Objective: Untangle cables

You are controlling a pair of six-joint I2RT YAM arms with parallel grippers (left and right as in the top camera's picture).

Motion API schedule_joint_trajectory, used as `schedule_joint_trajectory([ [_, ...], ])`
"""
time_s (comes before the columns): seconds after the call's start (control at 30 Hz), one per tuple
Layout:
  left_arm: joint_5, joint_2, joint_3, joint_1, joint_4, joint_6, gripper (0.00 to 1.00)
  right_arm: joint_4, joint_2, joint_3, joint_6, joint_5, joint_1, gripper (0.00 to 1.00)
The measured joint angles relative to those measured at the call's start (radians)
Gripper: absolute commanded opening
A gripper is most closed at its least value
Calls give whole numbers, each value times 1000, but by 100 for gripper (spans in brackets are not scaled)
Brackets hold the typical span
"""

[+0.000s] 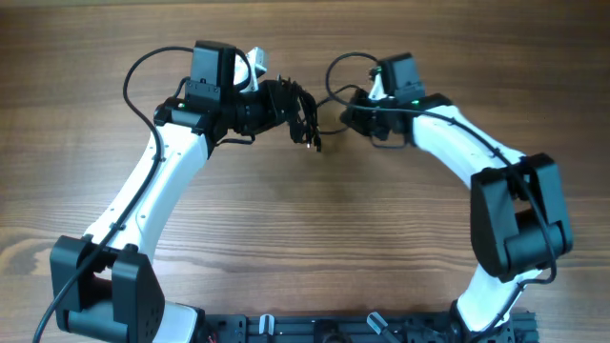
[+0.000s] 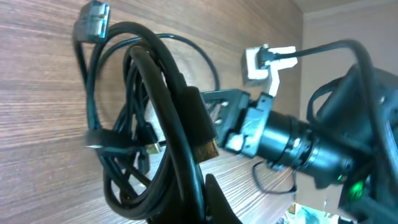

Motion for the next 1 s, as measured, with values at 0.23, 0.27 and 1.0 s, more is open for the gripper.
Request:
schedule_joint_trajectory([
  [0.23, 0, 0, 0, 11, -23, 56, 4, -181, -100, 0, -171, -80, -138, 4],
  [0.27, 0, 0, 0, 19, -24, 60, 4, -210, -129, 0, -191, -84, -165, 4],
  [1.0, 441, 0, 0, 84, -156, 538, 4, -246, -213, 0, -397, -243, -469, 4],
])
